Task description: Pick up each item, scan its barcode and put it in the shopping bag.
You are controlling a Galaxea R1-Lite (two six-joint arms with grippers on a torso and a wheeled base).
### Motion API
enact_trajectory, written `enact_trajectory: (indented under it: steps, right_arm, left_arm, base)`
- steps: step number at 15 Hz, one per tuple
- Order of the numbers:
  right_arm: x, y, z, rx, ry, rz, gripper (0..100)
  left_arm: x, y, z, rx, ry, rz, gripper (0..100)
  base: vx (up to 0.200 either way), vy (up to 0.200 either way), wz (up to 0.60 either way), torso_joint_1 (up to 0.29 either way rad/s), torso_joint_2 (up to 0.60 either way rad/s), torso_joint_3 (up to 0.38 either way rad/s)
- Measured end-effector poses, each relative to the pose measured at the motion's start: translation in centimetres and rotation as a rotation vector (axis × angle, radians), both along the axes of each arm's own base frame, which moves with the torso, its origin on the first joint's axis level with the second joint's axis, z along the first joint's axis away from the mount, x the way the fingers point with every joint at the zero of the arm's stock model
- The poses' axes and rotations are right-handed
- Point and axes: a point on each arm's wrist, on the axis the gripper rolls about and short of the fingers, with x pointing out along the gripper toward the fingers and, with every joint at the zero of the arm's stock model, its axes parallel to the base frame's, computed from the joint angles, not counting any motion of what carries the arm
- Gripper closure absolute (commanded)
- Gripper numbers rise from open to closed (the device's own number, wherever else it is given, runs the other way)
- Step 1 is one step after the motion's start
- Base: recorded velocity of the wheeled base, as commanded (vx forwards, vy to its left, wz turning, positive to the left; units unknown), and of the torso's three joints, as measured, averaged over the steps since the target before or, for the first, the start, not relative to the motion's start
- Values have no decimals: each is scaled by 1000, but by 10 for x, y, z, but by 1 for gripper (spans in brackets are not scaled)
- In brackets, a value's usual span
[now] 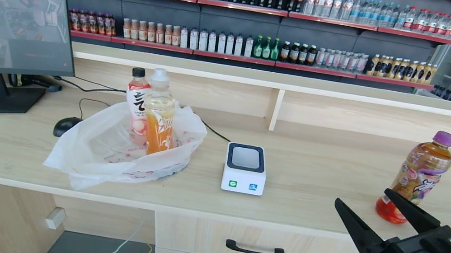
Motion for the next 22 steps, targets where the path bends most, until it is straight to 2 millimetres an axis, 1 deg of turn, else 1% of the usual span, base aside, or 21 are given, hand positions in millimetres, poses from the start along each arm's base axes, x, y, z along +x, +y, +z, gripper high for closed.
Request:
enact_trajectory:
  steps: [7, 10, 12, 14, 17, 20, 22]
  right_arm:
    - [3, 1, -2, -6, 11, -1, 0]
    - [9, 0, -6, 0, 34, -23, 0]
    - [19, -10, -11, -5, 64, -92, 0]
    - [24, -18, -15, -13, 82, -143, 0]
    - [21, -24, -22, -29, 119, -168, 0]
    - [23, -29, -24, -31, 125, -193, 0]
    - [33, -31, -19, -22, 99, -219, 0]
  left_arm:
    - [0, 0, 0, 0, 0, 1, 0]
    - [0, 0, 0, 0, 0, 0, 0]
    - [0, 0, 0, -1, 0, 0, 0]
    - [0, 0, 0, -2, 0, 0, 0]
    - [0, 0, 0, -3, 0, 0, 0]
    - [0, 0, 0, -3, -1, 1, 0]
    - [0, 0, 0, -2, -1, 0, 0]
  base:
    - [0, -200, 0, 4, 4, 0]
    - [0, 0, 0, 0, 0, 0]
    - [0, 0, 0, 0, 0, 0]
    - [0, 0, 0, 0, 0, 0]
    - [0, 0, 0, 0, 0, 0]
    - [0, 0, 0, 0, 0, 0]
    - [0, 0, 0, 0, 0, 0]
